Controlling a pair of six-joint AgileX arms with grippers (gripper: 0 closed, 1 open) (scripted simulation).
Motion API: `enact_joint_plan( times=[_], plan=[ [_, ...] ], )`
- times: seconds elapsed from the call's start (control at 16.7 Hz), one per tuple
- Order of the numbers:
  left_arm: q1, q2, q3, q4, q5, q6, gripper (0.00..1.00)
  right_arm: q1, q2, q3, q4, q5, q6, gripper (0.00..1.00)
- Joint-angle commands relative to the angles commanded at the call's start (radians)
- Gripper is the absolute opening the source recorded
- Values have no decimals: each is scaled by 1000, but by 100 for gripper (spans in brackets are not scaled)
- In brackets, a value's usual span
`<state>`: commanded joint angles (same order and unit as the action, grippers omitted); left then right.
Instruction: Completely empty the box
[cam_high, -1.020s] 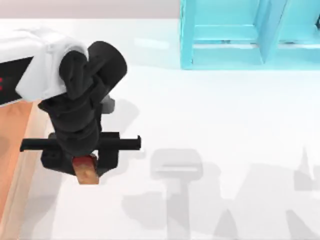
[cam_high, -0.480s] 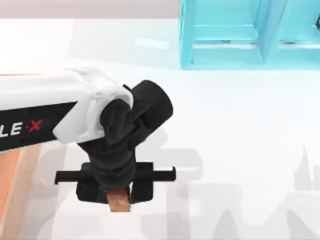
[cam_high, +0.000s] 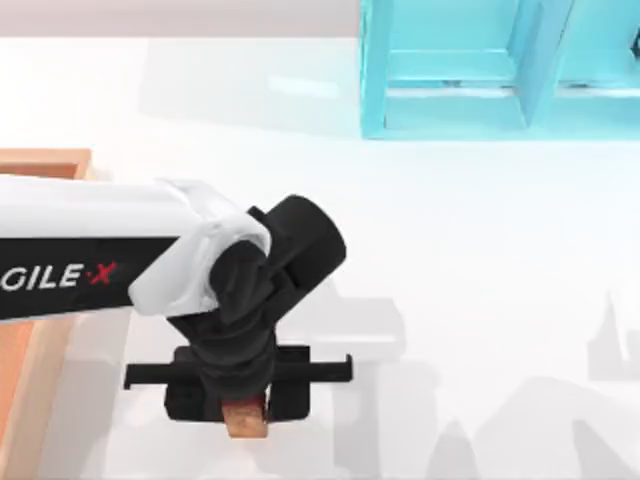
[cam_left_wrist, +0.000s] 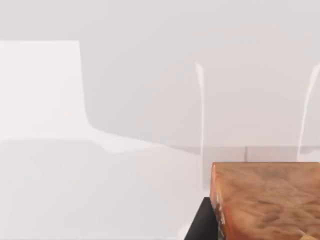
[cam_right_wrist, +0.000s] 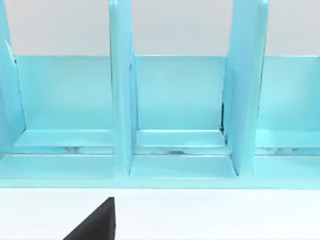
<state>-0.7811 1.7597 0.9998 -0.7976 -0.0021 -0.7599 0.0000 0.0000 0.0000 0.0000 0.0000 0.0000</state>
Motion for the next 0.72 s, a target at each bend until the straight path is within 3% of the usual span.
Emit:
enact_joint_plan(
  times=[0.3, 0.72],
  plan=[
    [0, 16, -18, 20, 0, 0, 0, 0, 0, 0, 0, 0, 0, 100],
    [0, 16, -18, 20, 0, 0, 53, 0, 0, 0, 0, 0, 0, 100]
  ],
)
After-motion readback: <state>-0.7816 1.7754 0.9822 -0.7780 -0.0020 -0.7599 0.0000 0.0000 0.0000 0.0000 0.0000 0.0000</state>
